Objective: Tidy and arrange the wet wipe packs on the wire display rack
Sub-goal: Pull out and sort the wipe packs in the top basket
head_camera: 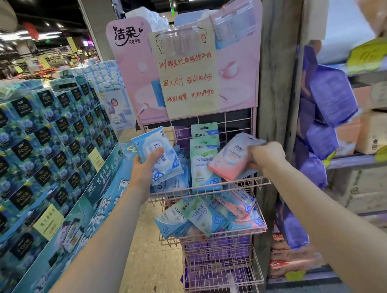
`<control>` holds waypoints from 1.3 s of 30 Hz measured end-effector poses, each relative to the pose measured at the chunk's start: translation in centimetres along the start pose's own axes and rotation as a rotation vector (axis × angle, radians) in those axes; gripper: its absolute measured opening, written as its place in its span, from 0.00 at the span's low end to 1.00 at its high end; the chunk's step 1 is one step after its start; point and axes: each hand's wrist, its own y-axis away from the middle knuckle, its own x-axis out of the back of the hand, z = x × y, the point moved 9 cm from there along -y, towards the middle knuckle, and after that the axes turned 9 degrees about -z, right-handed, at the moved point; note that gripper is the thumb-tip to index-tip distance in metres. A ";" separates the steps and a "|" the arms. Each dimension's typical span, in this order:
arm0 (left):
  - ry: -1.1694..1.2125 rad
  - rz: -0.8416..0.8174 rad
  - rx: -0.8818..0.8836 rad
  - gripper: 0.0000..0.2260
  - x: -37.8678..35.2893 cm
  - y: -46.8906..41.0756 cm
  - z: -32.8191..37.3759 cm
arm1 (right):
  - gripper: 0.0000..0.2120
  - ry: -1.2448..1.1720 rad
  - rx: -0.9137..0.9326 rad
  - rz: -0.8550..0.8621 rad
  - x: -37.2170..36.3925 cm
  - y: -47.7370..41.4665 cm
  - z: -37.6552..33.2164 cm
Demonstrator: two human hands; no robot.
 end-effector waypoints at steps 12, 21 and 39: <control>0.012 -0.008 -0.001 0.35 0.2 -0.2 -0.2 | 0.08 -0.092 0.297 0.255 2.8 4.3 -2.6; 0.034 -0.028 -0.009 0.34 0.3 -0.4 -0.2 | 0.04 0.233 0.487 0.019 0.4 5.4 -7.9; 0.033 -0.001 -0.026 0.20 0.1 -0.4 -0.3 | 0.20 1.017 0.226 -0.109 0.3 1.0 -2.4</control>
